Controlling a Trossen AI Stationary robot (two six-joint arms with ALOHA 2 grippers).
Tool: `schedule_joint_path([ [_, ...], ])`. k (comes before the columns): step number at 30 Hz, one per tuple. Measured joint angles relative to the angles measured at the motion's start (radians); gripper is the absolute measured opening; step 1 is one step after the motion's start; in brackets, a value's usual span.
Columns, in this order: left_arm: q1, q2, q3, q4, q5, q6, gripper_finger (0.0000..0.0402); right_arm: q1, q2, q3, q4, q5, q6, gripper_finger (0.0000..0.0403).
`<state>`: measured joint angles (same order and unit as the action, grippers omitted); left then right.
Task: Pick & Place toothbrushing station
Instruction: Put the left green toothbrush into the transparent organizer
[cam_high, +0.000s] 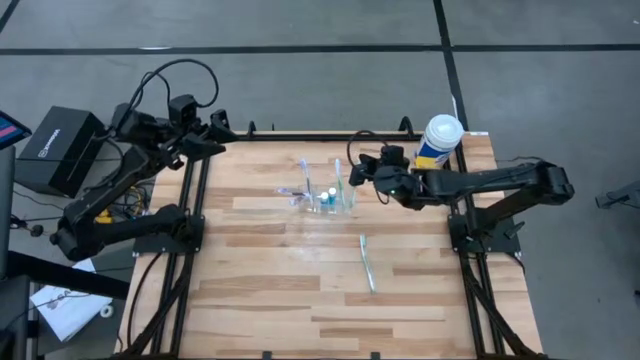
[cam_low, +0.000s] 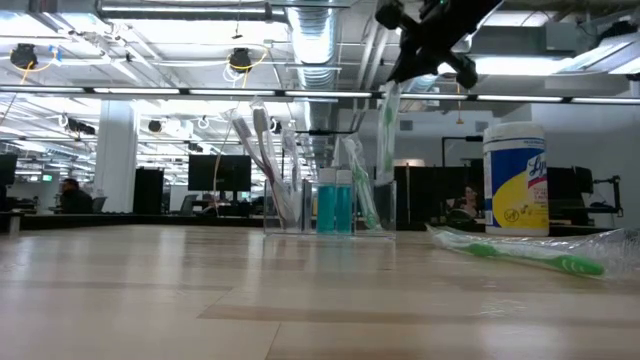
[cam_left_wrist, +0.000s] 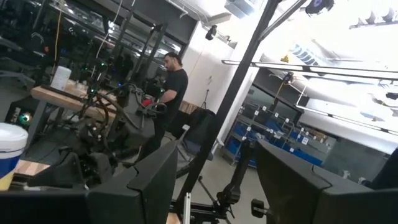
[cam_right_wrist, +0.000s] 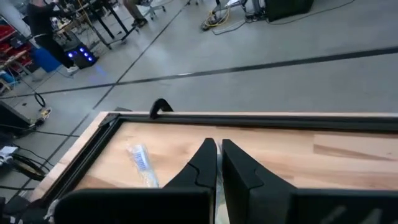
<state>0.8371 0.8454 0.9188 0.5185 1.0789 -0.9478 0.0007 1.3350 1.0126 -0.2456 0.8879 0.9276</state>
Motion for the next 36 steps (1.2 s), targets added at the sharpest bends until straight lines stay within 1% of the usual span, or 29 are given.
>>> schedule_joint_path([
  [8, 0.000, 0.014, 0.000, -0.007, 0.004, -0.003, 0.0208, -0.045, 0.006, 0.000, 0.000, 0.001, 0.006, 0.0000],
  [12, 0.000, 0.020, 0.000, -0.007, 0.013, -0.005, 0.0208, -0.073, -0.001, 0.000, 0.055, 0.000, -0.060, 0.0000],
  [16, 0.000, 0.020, 0.000, -0.006, 0.013, -0.002, 0.0208, -0.106, -0.008, 0.000, 0.116, -0.035, -0.113, 0.0000],
  [19, 0.000, 0.020, 0.000, -0.006, 0.014, -0.002, 0.0208, -0.122, -0.007, 0.000, 0.105, -0.076, -0.124, 0.0000],
  [25, 0.000, 0.020, 0.000, -0.006, 0.017, 0.000, 0.0208, -0.125, 0.014, 0.000, 0.085, -0.120, -0.123, 0.0000],
  [32, 0.000, 0.020, 0.000, -0.007, 0.017, -0.002, 0.0208, -0.126, 0.121, -0.002, 0.113, -0.185, -0.111, 0.0000],
  [36, 0.000, 0.020, 0.000, -0.010, 0.016, -0.006, 0.0208, -0.125, 0.194, -0.002, 0.189, -0.234, -0.108, 0.0000],
])
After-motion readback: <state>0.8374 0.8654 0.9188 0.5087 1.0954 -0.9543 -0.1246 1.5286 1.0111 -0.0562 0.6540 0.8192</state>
